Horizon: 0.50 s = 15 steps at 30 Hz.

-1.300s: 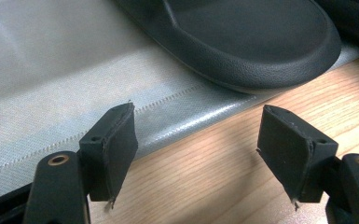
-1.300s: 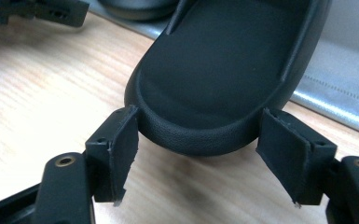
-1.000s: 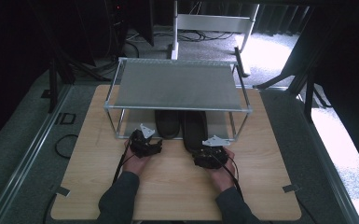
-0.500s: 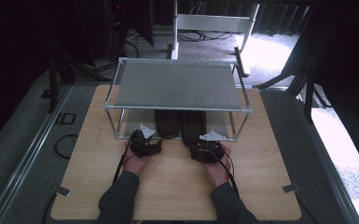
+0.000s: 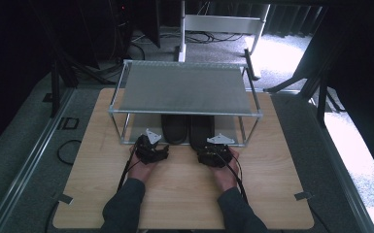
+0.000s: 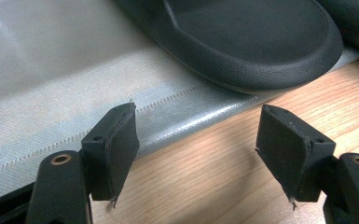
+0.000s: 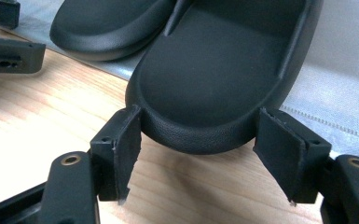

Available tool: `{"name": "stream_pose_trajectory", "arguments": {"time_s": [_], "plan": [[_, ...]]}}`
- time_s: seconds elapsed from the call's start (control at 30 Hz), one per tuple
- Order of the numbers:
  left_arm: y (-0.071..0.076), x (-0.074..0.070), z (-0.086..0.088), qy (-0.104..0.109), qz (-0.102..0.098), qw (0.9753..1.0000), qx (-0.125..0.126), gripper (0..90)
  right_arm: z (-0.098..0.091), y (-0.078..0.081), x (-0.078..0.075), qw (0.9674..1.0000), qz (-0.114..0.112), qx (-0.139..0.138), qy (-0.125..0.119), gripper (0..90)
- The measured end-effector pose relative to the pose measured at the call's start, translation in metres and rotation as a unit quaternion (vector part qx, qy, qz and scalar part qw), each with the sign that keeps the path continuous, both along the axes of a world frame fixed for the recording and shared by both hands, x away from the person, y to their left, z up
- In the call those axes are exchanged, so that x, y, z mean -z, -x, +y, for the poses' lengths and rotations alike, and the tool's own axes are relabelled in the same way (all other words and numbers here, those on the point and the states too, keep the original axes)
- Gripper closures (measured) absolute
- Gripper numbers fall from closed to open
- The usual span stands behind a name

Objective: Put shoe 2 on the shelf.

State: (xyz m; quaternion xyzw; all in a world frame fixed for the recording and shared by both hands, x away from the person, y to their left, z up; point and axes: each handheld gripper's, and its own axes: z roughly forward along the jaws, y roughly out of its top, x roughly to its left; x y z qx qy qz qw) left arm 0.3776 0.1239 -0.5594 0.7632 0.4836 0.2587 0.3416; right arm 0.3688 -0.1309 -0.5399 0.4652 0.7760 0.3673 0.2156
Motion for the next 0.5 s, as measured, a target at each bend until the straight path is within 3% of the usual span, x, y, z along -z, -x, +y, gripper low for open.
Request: {"name": "stream_pose_trajectory", "arguments": {"time_s": [0.5], "plan": [[0.000, 0.000, 0.000, 0.000, 0.000, 1.0000, 0.003, 30.4, 0.005, -0.014, 0.002, 1.0000, -0.001, 0.008, 0.000, 32.0]]}}
